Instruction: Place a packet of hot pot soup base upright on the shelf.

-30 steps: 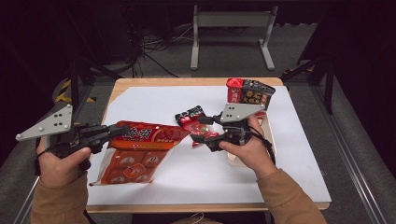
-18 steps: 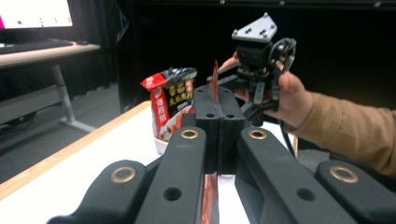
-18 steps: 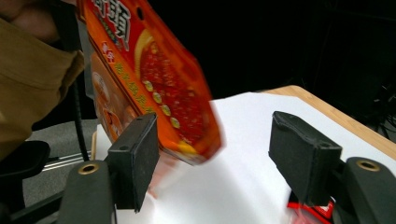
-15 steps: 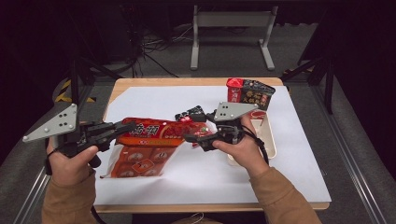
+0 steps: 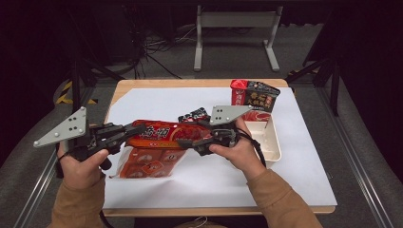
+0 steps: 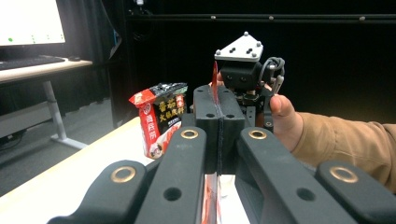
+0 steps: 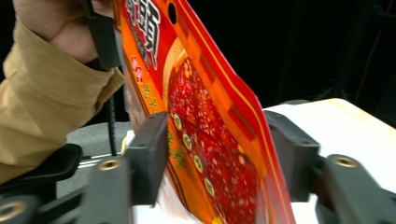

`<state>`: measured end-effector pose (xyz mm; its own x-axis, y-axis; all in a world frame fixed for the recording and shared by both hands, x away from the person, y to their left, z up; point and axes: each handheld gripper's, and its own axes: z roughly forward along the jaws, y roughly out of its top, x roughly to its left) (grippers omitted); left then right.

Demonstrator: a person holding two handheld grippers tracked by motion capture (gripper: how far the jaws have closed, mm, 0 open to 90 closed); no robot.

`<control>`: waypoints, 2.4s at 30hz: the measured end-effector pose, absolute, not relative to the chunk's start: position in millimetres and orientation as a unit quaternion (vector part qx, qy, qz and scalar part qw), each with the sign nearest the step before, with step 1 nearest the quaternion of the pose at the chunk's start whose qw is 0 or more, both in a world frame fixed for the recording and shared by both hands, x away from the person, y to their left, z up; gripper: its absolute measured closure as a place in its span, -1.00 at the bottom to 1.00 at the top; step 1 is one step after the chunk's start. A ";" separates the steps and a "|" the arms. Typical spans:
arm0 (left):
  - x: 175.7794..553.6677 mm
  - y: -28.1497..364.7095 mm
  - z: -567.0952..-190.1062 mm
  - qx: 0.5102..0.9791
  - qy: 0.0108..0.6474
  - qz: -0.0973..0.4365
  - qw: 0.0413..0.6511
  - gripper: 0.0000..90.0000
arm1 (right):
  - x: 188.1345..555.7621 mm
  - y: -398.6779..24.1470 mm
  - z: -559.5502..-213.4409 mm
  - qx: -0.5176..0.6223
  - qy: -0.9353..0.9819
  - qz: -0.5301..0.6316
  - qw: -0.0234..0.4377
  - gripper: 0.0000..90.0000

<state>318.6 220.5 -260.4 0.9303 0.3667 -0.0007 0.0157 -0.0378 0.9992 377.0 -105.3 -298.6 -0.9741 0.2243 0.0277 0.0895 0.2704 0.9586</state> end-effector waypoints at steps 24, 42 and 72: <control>331.1 224.2 -271.1 0.710 0.171 0.154 0.666 0.97 | 365.8 -114.3 -277.8 0.070 0.793 0.601 0.066 0.99; 342.9 222.9 -281.5 0.714 0.218 0.178 0.642 -0.06 | 360.9 -126.2 -257.2 0.083 0.808 0.576 0.090 1.00; 361.7 226.3 -296.9 0.736 0.272 0.177 0.594 -0.73 | 368.1 -170.1 -194.1 0.102 0.806 0.568 0.130 1.00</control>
